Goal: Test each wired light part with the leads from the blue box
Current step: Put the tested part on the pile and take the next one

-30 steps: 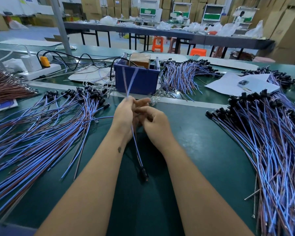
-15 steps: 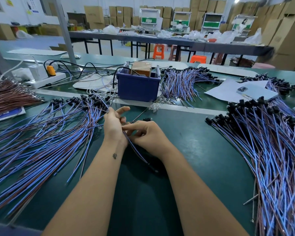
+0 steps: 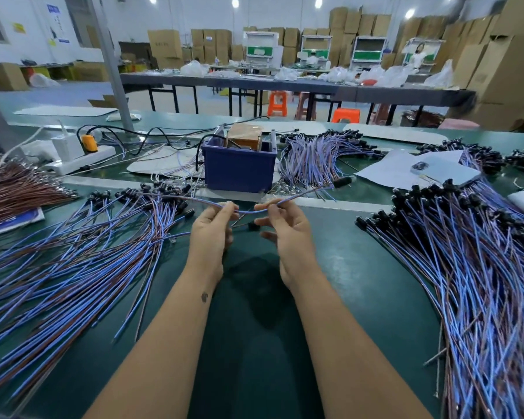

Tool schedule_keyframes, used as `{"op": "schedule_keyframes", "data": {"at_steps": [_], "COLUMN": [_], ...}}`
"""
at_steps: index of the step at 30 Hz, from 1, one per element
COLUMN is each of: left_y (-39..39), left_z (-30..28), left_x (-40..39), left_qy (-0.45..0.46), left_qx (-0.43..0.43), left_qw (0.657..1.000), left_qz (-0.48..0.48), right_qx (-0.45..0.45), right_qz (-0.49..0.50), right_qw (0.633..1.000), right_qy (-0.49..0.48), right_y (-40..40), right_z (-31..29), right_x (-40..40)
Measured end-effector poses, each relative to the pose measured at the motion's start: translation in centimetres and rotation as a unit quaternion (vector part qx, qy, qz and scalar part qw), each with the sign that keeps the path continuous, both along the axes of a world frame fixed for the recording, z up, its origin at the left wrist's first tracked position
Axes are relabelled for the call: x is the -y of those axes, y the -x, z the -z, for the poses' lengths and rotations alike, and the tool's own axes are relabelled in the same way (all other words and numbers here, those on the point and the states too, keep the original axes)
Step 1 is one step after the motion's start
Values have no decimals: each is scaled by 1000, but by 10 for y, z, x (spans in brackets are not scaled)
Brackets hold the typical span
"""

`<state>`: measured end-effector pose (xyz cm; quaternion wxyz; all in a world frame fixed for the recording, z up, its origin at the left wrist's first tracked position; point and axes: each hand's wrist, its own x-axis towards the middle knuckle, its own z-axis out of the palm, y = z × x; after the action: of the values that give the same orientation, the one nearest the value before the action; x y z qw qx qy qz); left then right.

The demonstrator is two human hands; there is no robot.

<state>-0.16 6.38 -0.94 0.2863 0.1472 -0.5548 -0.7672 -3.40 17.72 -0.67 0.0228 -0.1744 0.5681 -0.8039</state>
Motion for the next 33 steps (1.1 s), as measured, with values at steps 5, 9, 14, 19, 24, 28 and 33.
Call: {"op": "schedule_keyframes", "data": {"at_steps": [5,9,14,19,24,28,33], "left_y": [-10,-19,-23,-21,-13,0,6], "left_z": [-2,-14,-27,-18,-4,-1,10], "left_x": [-41,-99,-166,-187,-166,-127,-42], "left_qy": [280,378,449,499,516,495,430], "left_qx": [-54,-144,-196,-141,-75,-14,74], "left_qw": [958,914,866,815,806,844,892], "left_qz": [12,34,103,260,281,208,122], "right_qx": [57,26,-32,-35,37,-39,-140], "right_qz": [93,139,235,316,353,358,275], "right_qw": [994,989,948,815,689,669,700], "right_qy": [15,-44,-213,-485,-632,-650,-644], "right_y": [1,6,19,21,19,15,14], "right_z": [-6,-24,-59,-71,-60,-58,-48], "right_x": [-33,-82,-163,-244,-255,-209,-119]}}
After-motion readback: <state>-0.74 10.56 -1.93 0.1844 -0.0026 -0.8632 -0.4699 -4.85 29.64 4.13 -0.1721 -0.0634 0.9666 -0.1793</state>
